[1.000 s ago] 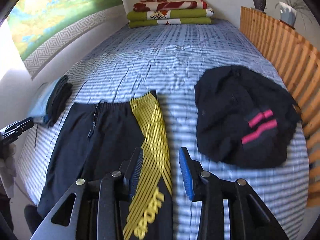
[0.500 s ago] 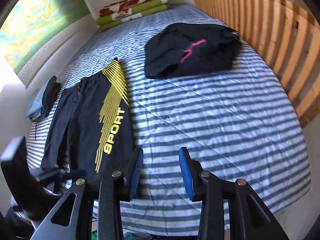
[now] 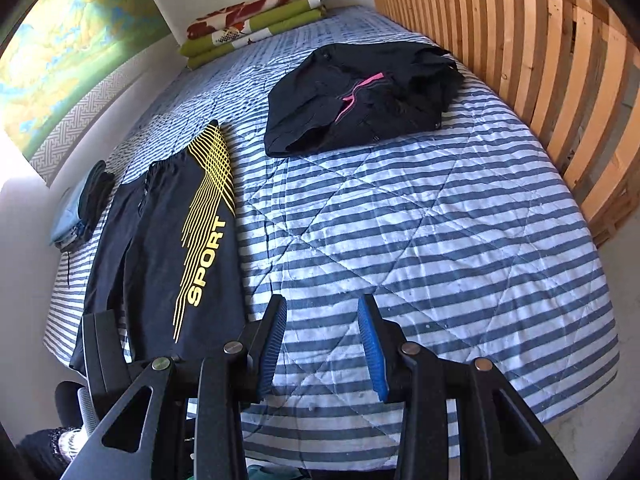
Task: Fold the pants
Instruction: 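Grasp the pants leg with the right tool while the left tool grasps the waistband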
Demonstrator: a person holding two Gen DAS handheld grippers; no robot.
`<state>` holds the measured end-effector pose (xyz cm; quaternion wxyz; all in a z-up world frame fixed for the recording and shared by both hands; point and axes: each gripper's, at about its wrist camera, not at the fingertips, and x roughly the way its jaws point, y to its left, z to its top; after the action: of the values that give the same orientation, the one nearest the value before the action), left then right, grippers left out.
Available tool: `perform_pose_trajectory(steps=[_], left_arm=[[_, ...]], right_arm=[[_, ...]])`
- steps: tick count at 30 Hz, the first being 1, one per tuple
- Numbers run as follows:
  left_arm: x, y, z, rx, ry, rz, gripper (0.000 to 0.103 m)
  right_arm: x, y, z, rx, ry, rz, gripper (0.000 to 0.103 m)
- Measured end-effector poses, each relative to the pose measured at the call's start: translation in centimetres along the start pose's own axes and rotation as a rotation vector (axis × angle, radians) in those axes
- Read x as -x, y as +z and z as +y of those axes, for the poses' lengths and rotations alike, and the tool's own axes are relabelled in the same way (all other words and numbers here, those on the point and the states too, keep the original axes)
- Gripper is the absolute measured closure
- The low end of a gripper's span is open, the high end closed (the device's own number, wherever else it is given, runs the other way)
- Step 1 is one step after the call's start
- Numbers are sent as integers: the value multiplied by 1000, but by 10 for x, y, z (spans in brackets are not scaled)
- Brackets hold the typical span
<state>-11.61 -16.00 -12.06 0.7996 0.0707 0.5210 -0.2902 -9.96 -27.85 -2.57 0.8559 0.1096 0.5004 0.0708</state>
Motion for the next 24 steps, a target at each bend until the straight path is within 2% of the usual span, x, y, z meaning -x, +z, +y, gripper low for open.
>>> perform_pose_trajectory(steps=[2, 6, 11, 15, 18, 20, 24], left_arm=[[7, 4, 12, 47, -65, -9, 101], [50, 3, 35, 136, -183, -102, 101], [100, -15, 66, 194, -225, -201, 101], [117, -28, 94, 250, -230, -232, 101], [119, -35, 110, 273, -209, -244, 101], [118, -39, 121, 305, -233, -242, 101], [119, -46, 133, 321, -236, -260, 101]], right_arm=[[-7, 12, 5, 9, 31, 5, 69], [-31, 47, 26, 43, 73, 21, 69], [-85, 106, 65, 52, 162, 31, 63], [-145, 150, 103, 57, 197, 64, 57], [-195, 170, 130, 63, 178, 127, 57], [-221, 176, 145, 78, 174, 177, 57], [-249, 171, 173, 196, 46, 244, 57]])
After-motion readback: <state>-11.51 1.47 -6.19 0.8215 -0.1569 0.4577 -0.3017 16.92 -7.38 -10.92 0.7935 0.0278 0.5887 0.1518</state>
